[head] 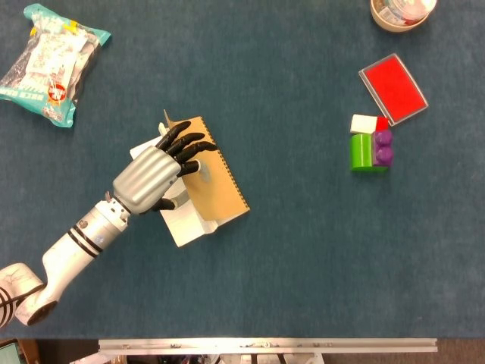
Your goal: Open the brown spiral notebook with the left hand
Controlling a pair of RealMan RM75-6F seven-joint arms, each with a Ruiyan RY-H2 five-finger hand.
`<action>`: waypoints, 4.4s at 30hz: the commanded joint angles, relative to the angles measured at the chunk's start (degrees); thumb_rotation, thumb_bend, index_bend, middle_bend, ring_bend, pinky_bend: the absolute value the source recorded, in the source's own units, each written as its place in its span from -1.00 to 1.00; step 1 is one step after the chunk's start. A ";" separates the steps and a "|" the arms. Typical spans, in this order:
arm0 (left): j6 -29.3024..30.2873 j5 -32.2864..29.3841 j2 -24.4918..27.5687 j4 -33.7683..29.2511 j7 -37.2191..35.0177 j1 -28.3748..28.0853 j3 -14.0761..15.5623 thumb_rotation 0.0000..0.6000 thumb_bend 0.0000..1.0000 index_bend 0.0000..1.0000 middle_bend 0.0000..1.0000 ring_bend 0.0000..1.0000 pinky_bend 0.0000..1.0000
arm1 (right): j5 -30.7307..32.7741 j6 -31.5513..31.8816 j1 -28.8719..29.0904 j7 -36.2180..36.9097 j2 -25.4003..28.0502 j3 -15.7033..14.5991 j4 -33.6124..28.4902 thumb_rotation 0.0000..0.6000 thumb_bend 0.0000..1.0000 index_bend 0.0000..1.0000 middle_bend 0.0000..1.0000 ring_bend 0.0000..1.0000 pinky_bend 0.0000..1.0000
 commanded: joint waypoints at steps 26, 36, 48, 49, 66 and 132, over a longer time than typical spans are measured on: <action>5.10 0.75 7.11 0.71 -1.43 5.52 3.99 1.00 -0.31 0.46 0.09 -0.29 -0.57 | -0.71 0.17 0.17 0.55 -0.14 0.07 0.19 1.00 0.06 -0.24 -0.26 -0.45 -0.27; 7.79 2.51 14.04 0.62 -2.93 6.92 5.64 1.00 -0.31 0.43 0.08 -0.29 -0.57 | -0.77 0.09 0.12 0.45 -0.47 -0.17 0.30 1.00 0.07 -0.24 -0.26 -0.45 -0.27; 7.10 7.07 18.81 -7.89 3.34 1.96 3.18 1.00 -0.31 0.39 0.06 -0.29 -0.57 | -1.18 1.00 -0.50 0.62 -0.49 -0.50 0.22 1.00 0.06 -0.24 -0.26 -0.45 -0.27; 6.62 7.56 19.19 -8.99 4.37 1.35 3.02 1.00 -0.31 0.38 0.05 -0.30 -0.57 | -1.18 1.04 -0.56 0.67 -0.47 -0.52 0.25 1.00 0.06 -0.24 -0.26 -0.45 -0.26; -9.75 6.46 18.53 -25.98 21.36 -6.94 -0.33 1.00 -0.31 -0.16 -0.22 -0.41 -0.57 | -0.84 1.67 -1.51 2.28 -0.68 -0.75 1.61 1.00 0.07 -0.24 -0.26 -0.45 -0.27; 13.62 -24.39 21.42 -24.70 22.57 22.72 -3.54 1.00 -0.31 -0.82 -0.61 -0.65 -0.60 | 0.05 -2.68 0.18 0.72 1.54 -0.49 -0.19 1.00 0.06 -0.24 -0.26 -0.45 -0.26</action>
